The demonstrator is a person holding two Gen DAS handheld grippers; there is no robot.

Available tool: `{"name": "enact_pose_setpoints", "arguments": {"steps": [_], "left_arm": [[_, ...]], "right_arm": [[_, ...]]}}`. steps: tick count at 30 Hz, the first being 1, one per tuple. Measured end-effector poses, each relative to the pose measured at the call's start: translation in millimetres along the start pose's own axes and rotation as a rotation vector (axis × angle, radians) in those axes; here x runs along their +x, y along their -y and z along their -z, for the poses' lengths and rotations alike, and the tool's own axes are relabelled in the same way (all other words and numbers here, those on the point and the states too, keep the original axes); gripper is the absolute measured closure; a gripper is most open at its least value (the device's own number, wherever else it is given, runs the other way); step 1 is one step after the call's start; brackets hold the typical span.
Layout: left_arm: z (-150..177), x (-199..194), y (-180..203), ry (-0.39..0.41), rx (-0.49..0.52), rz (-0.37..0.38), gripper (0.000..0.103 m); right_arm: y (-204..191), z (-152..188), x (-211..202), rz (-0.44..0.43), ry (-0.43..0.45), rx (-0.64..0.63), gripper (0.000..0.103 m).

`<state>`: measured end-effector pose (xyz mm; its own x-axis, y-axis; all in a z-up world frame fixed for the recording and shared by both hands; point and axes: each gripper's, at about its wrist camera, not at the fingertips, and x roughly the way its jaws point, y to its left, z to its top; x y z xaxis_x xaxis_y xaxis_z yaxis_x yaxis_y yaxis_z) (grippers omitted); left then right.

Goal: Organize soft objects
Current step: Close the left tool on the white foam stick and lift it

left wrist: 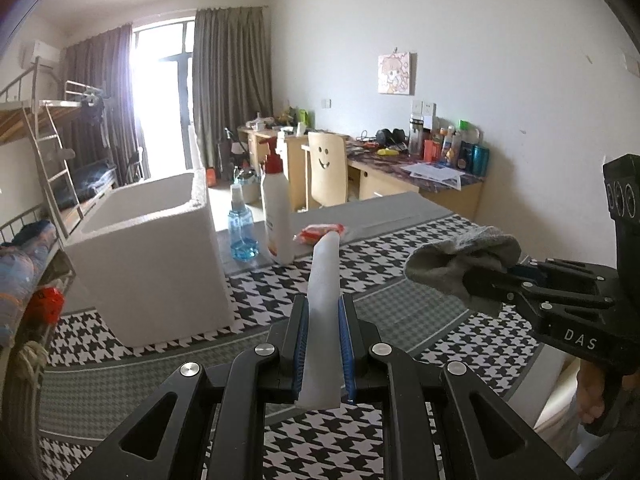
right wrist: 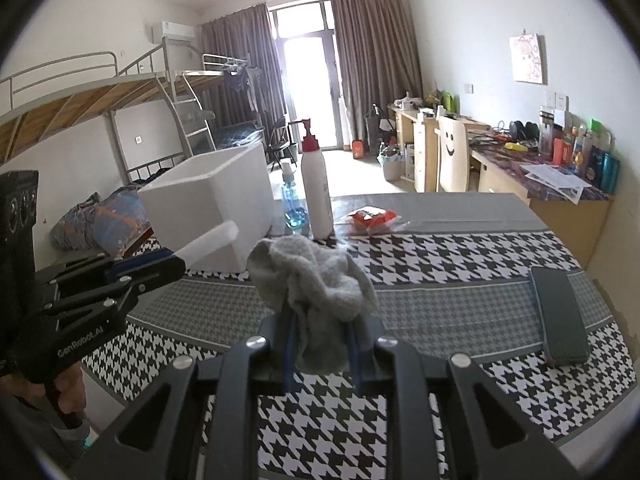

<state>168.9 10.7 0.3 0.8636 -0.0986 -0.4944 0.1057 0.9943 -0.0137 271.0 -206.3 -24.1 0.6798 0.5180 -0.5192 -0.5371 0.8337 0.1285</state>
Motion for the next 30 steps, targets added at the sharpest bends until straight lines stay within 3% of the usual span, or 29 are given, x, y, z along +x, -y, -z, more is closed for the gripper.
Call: {"name": "enact_pose_setpoints", "arguments": {"steps": [12,22,24,28,30], "left_arm": [[-18,-9,-17,0.046,-0.001,-0.031,0.091],[-8,0,-28,-0.001,-0.016,-0.049,0.091],[-4,4,-29,-0.019,-0.025,-0.049,0.088],[5,16,-27,-0.061,-0.042,-0.050,0.059],[11,19,-26,-0.072,-0.052,-0.048,0.052]], "right_arm": [[-7,-13,0,-0.013,0.029,-0.009,0.078],[-12,-16,5,-0.023,0.024,-0.022,0.078],[-14,-16,6,-0.025,0.023,-0.025,0.078],[-15,-16,7,-0.023,0.019,-0.025,0.078],[-16,-16,8,-0.021,0.016,-0.024,0.078]]}}
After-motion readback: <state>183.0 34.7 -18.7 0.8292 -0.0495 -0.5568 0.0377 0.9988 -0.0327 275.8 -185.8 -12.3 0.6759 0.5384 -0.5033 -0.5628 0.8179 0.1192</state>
